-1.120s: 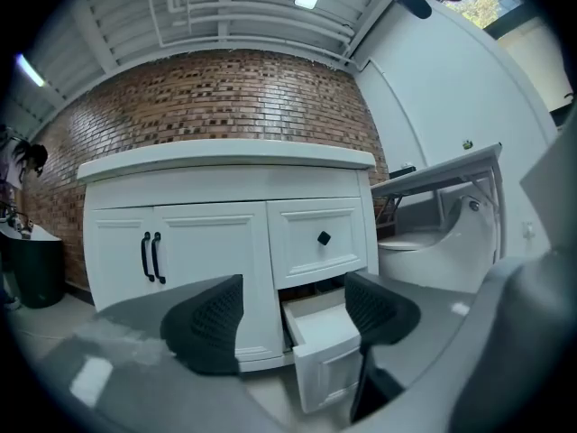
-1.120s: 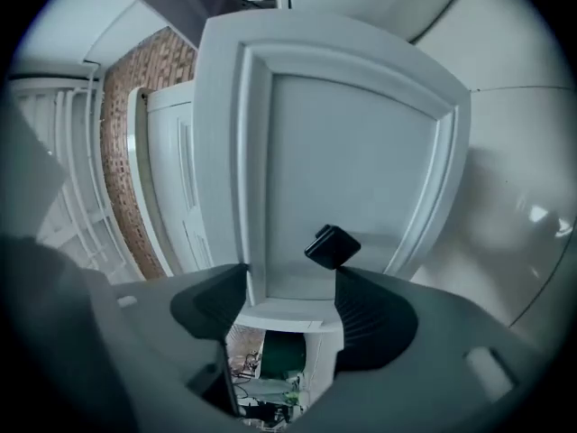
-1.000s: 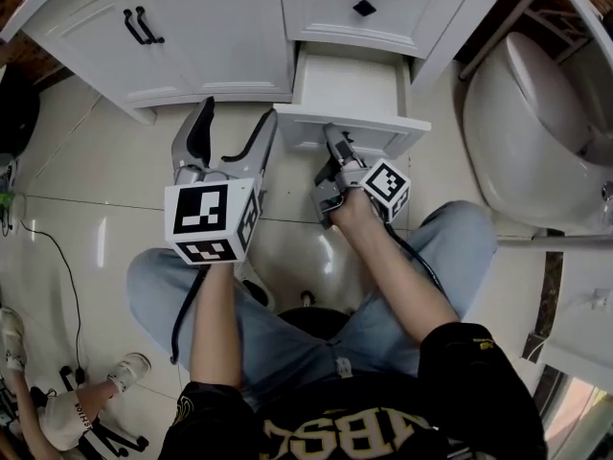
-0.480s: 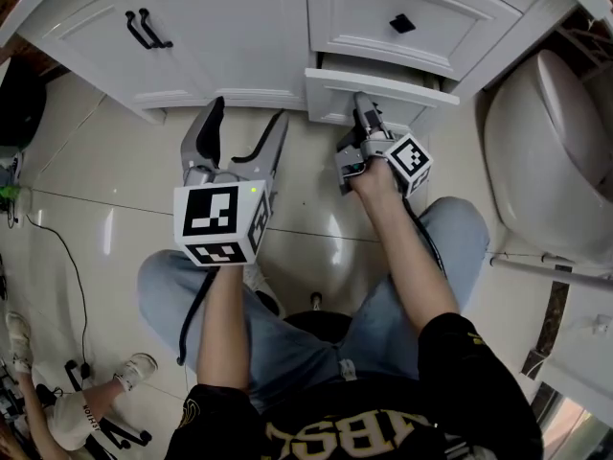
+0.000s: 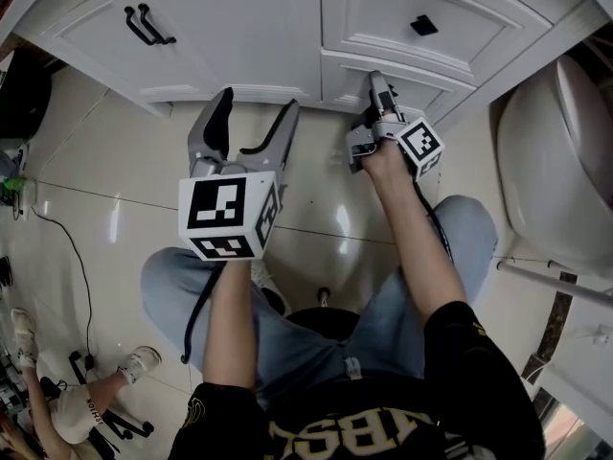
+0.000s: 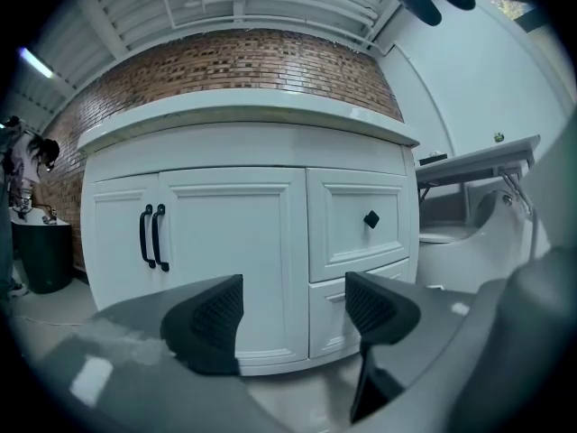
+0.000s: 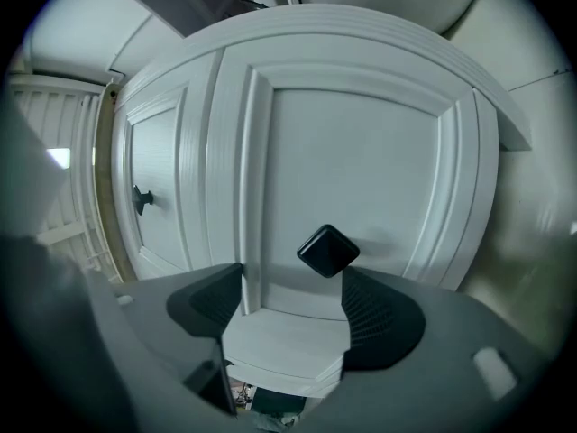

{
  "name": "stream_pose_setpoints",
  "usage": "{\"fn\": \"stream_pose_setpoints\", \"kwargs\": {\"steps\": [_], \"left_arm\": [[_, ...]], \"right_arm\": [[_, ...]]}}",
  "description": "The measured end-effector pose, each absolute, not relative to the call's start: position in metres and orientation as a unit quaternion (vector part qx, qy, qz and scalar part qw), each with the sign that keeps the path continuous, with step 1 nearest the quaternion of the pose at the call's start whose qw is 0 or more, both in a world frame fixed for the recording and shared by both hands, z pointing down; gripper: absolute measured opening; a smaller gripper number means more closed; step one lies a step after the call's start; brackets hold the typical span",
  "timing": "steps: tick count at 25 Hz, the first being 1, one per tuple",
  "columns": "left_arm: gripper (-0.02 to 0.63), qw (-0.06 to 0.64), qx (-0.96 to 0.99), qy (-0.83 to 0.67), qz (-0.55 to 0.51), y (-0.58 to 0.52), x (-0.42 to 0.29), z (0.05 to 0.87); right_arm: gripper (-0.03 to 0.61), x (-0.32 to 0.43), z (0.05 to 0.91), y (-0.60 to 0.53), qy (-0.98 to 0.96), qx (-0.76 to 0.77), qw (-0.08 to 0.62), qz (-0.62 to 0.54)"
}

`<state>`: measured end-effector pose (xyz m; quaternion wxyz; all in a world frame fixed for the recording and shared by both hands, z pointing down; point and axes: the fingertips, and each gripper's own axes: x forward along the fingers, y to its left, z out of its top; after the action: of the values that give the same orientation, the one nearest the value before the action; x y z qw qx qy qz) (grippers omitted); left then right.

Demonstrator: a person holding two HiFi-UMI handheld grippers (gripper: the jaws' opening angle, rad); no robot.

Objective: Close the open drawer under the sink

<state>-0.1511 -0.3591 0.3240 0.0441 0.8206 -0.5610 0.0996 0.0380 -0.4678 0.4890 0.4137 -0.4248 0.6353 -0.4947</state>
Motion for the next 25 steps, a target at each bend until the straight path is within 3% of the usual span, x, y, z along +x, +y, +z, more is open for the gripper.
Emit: {"fn": "stream_pose_setpoints", "kwargs": {"steps": [6, 11, 25], "left_arm": [[0.359, 0.03, 0.833, -0.545, 0.091, -0.345, -0.135, 0.314], [0.359, 0.001, 0.852, -0.517, 0.083, -0.321, -0.106, 0.301], [0.356, -0.01, 0.874, -0.485, -0.006, -0.217, -0.045, 0.253]], "right_arm": [[0.337, 0.068, 0.507, -0.435, 0.59, -0.473, 0.373, -0.538], [0.339, 0.09, 0.469, -0.393, 0.632, -0.498, 0.329, -0.494], [0.341, 0.12, 0.292, -0.233, 0.781, -0.608, 0.109, -0.09]]}}
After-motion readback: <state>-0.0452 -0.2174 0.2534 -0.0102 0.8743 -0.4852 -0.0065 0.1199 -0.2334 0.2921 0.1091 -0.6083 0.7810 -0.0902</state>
